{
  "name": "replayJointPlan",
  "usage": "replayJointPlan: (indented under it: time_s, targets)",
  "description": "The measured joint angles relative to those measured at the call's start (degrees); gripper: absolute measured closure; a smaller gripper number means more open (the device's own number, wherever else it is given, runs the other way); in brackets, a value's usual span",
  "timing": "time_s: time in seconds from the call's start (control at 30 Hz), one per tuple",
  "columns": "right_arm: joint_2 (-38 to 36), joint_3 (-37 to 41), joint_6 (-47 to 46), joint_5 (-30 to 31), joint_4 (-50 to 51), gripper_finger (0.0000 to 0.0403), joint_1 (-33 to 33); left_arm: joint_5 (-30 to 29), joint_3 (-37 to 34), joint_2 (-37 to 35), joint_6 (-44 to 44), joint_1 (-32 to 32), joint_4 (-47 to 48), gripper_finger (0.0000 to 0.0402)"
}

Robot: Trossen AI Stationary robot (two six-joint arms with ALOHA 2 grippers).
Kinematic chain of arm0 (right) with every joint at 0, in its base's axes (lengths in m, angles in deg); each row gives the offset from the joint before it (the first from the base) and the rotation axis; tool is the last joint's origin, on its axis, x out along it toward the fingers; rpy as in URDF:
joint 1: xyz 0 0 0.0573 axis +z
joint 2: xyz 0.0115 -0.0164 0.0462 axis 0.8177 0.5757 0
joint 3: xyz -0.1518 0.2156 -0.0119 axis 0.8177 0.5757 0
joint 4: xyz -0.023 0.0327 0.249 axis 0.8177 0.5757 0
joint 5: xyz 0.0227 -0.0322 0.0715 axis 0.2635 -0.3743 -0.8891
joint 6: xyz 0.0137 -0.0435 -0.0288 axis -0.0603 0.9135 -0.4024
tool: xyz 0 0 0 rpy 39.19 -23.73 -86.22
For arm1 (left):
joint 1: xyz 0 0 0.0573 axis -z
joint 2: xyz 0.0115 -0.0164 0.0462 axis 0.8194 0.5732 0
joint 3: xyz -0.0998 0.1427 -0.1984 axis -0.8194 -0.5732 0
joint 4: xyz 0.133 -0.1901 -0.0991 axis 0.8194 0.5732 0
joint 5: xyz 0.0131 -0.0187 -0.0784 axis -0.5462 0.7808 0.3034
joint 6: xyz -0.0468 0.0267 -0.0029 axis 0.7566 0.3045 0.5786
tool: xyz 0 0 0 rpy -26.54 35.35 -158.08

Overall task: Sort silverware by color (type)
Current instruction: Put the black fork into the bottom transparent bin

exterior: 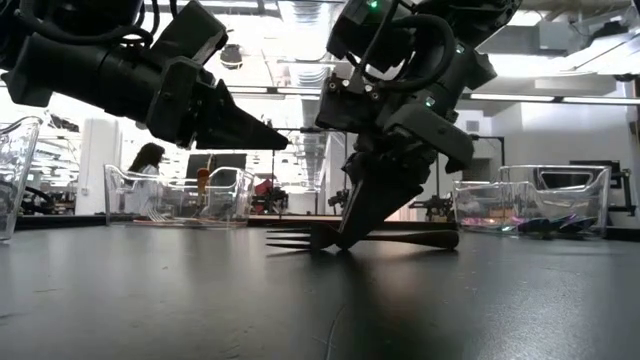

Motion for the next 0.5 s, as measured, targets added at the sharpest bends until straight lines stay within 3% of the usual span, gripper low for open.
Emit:
replayJointPlan:
  time_s: [0.3, 0.5]
  targets:
    - [-3.38, 0.39, -6.89, 13.49, 3.99, 0.0396, 0.73, 1.69, 0.0, 0.0, 2.23, -0.02, -3.91, 0.0274]
    - [-8.8, 1.46, -13.45, 21.19, 12.87, 0.0397, 2.34, 1.88, 0.0, 0.0, 1.61, -0.27, -3.83, 0.0274]
